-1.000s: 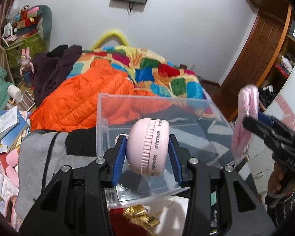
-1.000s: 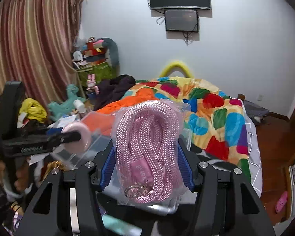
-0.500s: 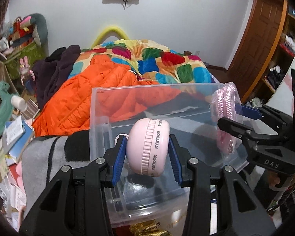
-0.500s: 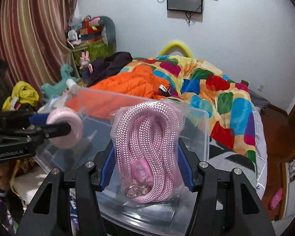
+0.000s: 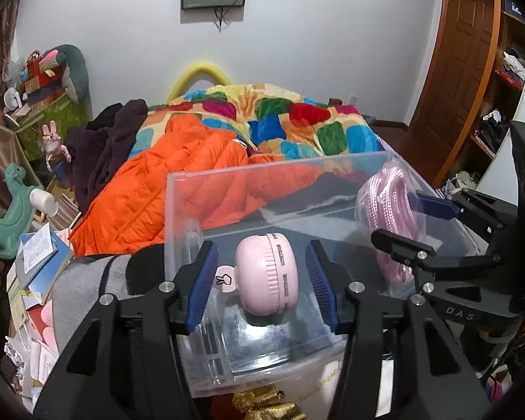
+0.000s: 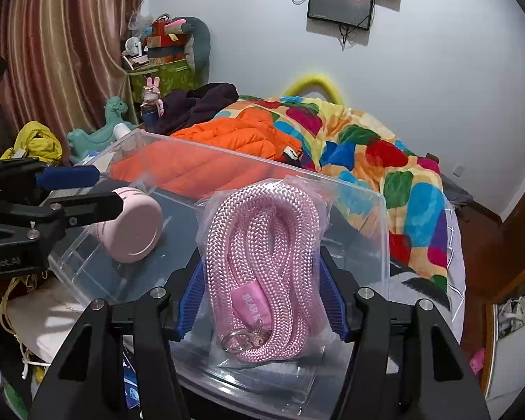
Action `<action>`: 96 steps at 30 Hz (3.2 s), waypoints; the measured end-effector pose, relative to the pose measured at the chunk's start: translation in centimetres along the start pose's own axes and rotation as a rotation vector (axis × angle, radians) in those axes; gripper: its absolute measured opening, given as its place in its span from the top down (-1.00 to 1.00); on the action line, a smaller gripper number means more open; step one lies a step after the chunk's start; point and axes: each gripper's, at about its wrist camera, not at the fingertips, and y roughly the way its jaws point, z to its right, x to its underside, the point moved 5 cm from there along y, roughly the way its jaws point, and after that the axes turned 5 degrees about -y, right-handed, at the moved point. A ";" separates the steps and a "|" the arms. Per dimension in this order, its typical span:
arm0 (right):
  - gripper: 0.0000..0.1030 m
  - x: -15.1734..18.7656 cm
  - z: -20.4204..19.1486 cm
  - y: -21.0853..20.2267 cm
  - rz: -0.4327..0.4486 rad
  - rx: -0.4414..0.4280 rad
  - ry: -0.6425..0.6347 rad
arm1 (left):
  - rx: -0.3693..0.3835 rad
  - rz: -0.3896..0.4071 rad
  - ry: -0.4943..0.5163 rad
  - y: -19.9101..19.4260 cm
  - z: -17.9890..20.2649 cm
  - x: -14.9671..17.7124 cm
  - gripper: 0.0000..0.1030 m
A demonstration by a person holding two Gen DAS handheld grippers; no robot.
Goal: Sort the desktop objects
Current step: 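Lower the pink fan into the clear box while the right gripper carries the pink rope there, then open both grippers to release the fan and rope inside the box, then grasp the red pouch with the left gripper while the right grasps the green pump bottle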
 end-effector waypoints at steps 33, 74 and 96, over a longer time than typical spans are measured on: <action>-0.67 2.8 -4.6 -10.4 0.153 0.075 -0.161 | -0.027 0.124 0.025 -10.2 0.2 3.1 -0.76; -0.19 14.6 -7.8 -8.1 -0.072 -0.273 -0.056 | -0.004 -0.041 -0.030 -6.4 -2.1 8.5 -0.53; 0.26 14.1 -6.9 -10.5 0.008 -0.276 -0.060 | 0.196 -0.119 -0.217 -4.5 -3.4 7.7 0.28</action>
